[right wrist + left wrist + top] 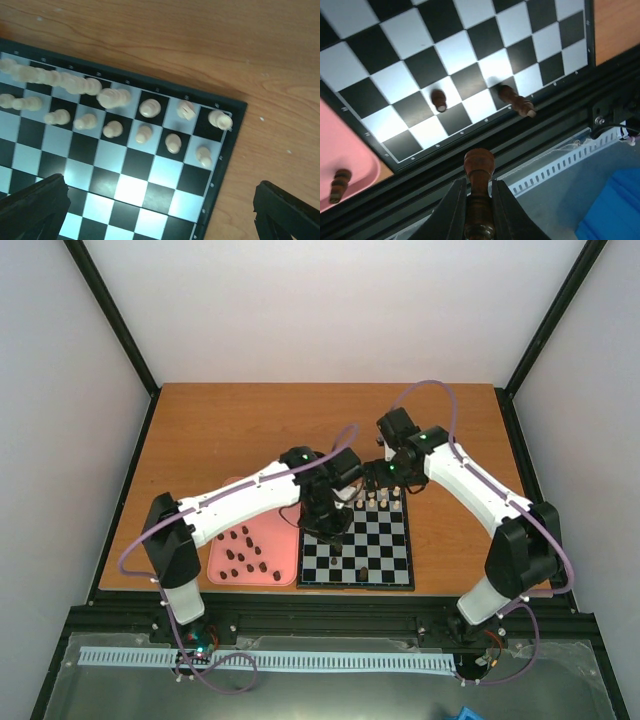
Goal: Set up the chess pieces on the board
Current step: Place the chess piece on the chessboard.
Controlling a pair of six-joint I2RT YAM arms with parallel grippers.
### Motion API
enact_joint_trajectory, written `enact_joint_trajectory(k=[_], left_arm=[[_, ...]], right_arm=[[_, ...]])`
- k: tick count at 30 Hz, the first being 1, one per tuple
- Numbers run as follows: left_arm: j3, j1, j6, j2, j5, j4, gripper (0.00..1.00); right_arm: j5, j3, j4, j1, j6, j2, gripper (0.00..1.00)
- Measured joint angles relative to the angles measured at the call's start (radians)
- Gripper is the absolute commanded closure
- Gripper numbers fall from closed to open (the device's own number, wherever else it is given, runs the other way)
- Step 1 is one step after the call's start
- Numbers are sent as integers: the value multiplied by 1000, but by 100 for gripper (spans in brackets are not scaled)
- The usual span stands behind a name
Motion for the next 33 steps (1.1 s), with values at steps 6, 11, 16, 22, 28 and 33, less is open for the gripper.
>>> enact_joint_trajectory(k=[6, 11, 16, 22, 28, 33], left_arm=[[11, -84, 8, 45, -18, 33, 99], [-57, -107, 8, 43, -22, 104, 99], [-132, -108, 7, 43, -28, 162, 99], [-144, -141, 7, 48, -37, 214, 99], [-154, -170, 8, 69, -35, 240, 99], [-158, -176, 11, 97, -37, 239, 99]], right_arm=[[25, -93, 4, -47, 41, -87, 0], [27, -146, 9, -107, 66, -138, 0], [22, -182, 20, -134, 77, -141, 0], [16, -202, 38, -137, 77, -141, 0], [16, -216, 50, -138, 77, -141, 0], [16, -230, 53, -138, 78, -146, 0]])
